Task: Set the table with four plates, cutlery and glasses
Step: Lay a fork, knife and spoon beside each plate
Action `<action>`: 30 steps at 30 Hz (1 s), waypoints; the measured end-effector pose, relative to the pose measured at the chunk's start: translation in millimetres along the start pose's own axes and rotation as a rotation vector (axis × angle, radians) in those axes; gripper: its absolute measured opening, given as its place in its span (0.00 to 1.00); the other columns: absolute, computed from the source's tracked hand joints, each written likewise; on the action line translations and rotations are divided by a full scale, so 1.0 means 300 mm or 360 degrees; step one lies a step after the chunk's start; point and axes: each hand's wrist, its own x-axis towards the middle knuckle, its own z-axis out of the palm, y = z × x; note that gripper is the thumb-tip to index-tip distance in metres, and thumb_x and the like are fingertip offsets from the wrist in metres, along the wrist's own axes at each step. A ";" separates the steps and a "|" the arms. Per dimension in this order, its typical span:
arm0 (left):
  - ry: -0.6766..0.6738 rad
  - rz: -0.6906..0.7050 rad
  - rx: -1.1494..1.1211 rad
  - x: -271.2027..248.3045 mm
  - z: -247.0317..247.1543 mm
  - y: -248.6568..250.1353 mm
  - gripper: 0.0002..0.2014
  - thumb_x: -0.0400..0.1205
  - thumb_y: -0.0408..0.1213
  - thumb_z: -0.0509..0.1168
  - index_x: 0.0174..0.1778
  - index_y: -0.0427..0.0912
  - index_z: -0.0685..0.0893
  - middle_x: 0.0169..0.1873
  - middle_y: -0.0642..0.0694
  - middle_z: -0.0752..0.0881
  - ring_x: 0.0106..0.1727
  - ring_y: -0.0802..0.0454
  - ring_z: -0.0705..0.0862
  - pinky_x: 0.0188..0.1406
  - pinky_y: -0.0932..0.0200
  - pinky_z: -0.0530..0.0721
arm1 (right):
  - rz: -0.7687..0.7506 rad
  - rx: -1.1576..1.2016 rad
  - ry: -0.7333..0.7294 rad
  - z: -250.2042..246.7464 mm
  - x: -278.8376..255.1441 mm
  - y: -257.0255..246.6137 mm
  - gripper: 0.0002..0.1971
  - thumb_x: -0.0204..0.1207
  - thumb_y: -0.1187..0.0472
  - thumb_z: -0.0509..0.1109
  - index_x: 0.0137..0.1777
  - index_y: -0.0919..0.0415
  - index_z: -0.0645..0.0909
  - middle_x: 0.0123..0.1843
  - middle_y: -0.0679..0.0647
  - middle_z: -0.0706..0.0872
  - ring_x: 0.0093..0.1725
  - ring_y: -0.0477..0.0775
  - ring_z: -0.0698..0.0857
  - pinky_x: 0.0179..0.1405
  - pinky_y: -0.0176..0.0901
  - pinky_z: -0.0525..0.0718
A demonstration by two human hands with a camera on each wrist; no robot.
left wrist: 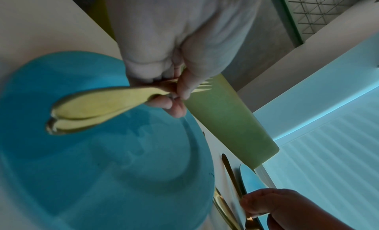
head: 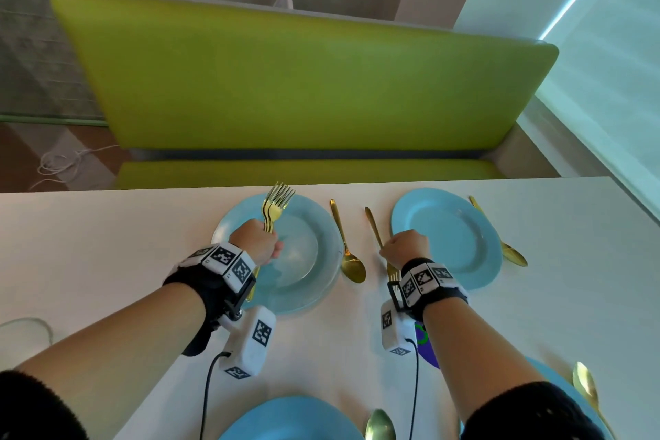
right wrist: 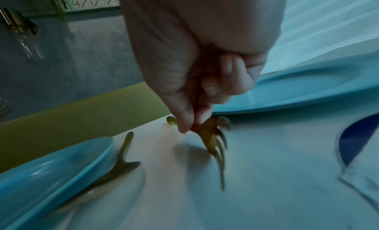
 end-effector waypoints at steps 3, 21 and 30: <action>0.0015 -0.0002 0.0010 0.003 0.005 0.000 0.13 0.84 0.30 0.56 0.33 0.43 0.72 0.29 0.47 0.82 0.29 0.52 0.80 0.28 0.62 0.75 | 0.0059 0.0056 0.0026 0.006 0.010 -0.007 0.06 0.71 0.64 0.65 0.37 0.64 0.82 0.39 0.58 0.84 0.40 0.58 0.82 0.40 0.41 0.82; -0.0044 -0.0017 -0.0063 -0.020 0.014 -0.011 0.13 0.85 0.29 0.55 0.33 0.43 0.71 0.30 0.47 0.82 0.30 0.53 0.80 0.27 0.63 0.74 | 0.0181 0.0110 0.0192 0.013 0.010 -0.017 0.09 0.72 0.61 0.65 0.44 0.62 0.87 0.44 0.58 0.88 0.44 0.60 0.87 0.43 0.44 0.85; -0.0042 -0.0043 -0.0055 -0.008 0.000 -0.026 0.11 0.84 0.29 0.56 0.35 0.42 0.72 0.31 0.47 0.82 0.31 0.53 0.80 0.27 0.63 0.74 | 0.0163 0.0074 0.0258 0.022 0.026 -0.023 0.10 0.75 0.61 0.64 0.46 0.63 0.86 0.45 0.59 0.88 0.41 0.60 0.84 0.39 0.42 0.80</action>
